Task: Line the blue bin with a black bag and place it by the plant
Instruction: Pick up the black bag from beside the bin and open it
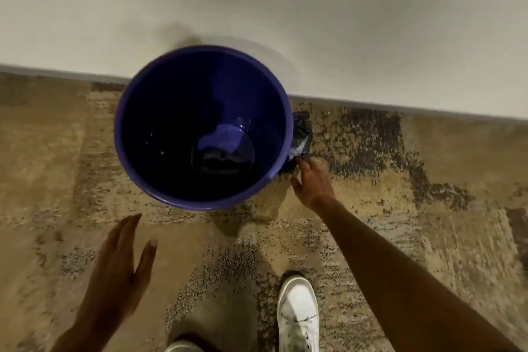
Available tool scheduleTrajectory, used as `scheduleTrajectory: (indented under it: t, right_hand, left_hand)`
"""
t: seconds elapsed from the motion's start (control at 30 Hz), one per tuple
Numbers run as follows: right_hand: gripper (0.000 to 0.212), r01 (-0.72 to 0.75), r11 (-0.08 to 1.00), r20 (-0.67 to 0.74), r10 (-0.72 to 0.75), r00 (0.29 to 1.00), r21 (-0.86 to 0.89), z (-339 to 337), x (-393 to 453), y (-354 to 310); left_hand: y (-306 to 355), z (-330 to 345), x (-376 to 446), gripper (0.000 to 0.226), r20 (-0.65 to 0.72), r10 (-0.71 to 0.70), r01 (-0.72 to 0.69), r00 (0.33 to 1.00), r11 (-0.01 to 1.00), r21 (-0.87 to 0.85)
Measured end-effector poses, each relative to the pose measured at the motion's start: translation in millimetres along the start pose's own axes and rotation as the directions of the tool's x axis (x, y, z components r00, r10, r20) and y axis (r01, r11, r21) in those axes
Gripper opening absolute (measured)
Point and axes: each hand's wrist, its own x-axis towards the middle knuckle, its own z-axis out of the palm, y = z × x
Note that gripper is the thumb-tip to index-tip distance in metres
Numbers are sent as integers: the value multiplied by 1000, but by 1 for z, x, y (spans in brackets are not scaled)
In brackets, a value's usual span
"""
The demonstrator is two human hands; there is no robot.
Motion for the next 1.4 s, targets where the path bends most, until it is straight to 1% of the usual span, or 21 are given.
scheduleTrajectory:
  t: [0.07, 0.13, 0.3, 0.4, 0.6, 0.67, 0.73, 0.83, 0.93, 1.07, 1.17, 1.27, 1.33, 1.4]
  right_hand:
    - [59, -10, 997, 1, 10, 1000, 79, 8, 18, 1]
    - [57, -29, 993, 18, 27, 999, 111, 13, 34, 3]
    - [52, -78, 982, 2, 79, 997, 174, 39, 63, 13]
    - [45, -91, 971, -21, 98, 995, 221, 47, 72, 15]
    - [34, -119, 979, -137, 143, 980, 168, 40, 72, 12]
    - [28, -123, 977, -174, 154, 973, 177, 35, 73, 9]
    - [24, -125, 966, -190, 169, 967, 225, 29, 74, 4]
    - [19, -154, 919, -198, 237, 951, 362, 15, 71, -3]
    - [23, -179, 858, -213, 312, 926, 482, 3, 62, -7]
    - [25, -198, 826, -250, 374, 893, 528, -22, 37, -9]
    - [25, -165, 799, -289, 389, 875, 579, -46, 14, -9]
    - [26, -158, 732, -275, 434, 858, 663, -71, -6, -10]
    - [23, -154, 672, -257, 470, 844, 724, -88, -18, -11]
    - [18, -157, 638, -256, 505, 824, 754, -107, -31, -15]
  left_hand:
    - [-5, 12, 11, 70, 19, -12, 12, 1000, 1000, -2]
    - [-10, 25, 22, 74, 28, -8, 8, 1000, 1000, 2]
    - [-18, 53, 30, 72, 43, 13, -13, 999, 1000, 3]
    - [-19, 59, 32, 74, 65, 15, -14, 998, 1000, -8]
    - [-14, 53, 36, 69, 57, 62, -60, 996, 998, -35]
    - [-9, 49, 36, 70, 53, 71, -69, 996, 997, -47]
    - [-8, 45, 34, 70, 50, 74, -72, 996, 996, -57]
    - [-8, 40, 29, 71, 50, 91, -88, 995, 994, -67]
    - [-6, 32, 19, 72, 58, 86, -82, 995, 995, -60]
    - [2, 19, 0, 73, 64, 81, -77, 995, 995, -63]
    - [10, 7, -16, 72, 66, 93, -88, 993, 993, -76]
    - [22, -7, -34, 70, 70, 97, -91, 993, 991, -95]
    - [33, -16, -45, 67, 63, 104, -97, 993, 990, -106]
    - [46, -28, -55, 60, 44, 118, -113, 992, 987, -118]
